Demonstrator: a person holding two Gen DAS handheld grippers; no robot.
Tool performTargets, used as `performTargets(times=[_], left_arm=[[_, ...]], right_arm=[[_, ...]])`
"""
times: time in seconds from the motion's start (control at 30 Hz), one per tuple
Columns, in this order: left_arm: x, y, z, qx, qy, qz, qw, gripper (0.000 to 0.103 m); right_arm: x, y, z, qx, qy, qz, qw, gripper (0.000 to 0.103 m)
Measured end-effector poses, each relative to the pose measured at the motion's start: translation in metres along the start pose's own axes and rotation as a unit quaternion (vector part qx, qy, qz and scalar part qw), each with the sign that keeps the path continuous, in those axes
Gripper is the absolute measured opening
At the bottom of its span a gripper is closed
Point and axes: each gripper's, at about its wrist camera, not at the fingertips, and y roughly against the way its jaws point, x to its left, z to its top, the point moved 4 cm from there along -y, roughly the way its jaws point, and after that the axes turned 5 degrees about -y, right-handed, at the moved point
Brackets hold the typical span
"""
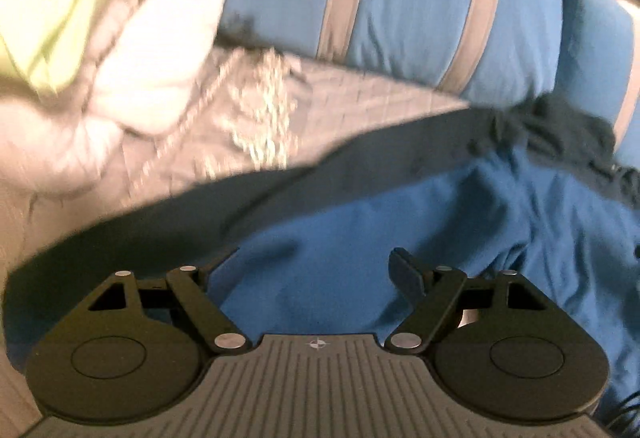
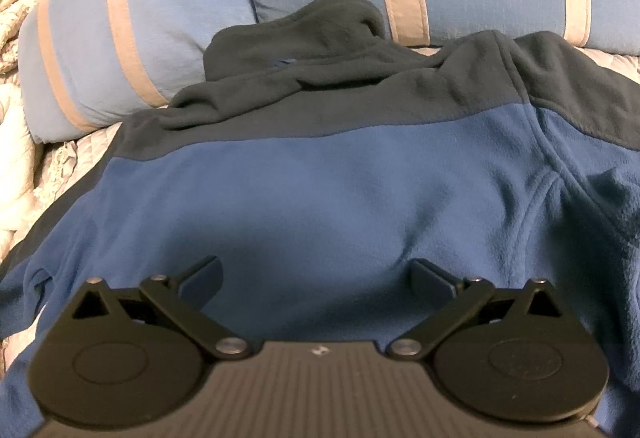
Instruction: Fold clothes
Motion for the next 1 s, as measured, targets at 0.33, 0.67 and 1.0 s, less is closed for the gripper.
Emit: performTargets(times=[0.33,0.67,1.0], left_arm=[[-0.035,0.05,0.045,-0.091,-0.023,-0.033,0.9951,0.079],[-0.05,0.134,0.077,-0.177,-0.05,-0.058,0.9812,0.08],[-0.024,0.195,0.088,-0.257,-0.072,-0.027,0.9635,0.08]], right_arm=[[-0.001,0.006,0.003,-0.031,-0.002,-0.004,1.0,0.103],[-0.006,0.086,0.053,-0.14,-0.023,0.014,0.99,0.103],[-0.042,0.253,0.132,-0.264,0.008,-0.014,0.964,0.103]])
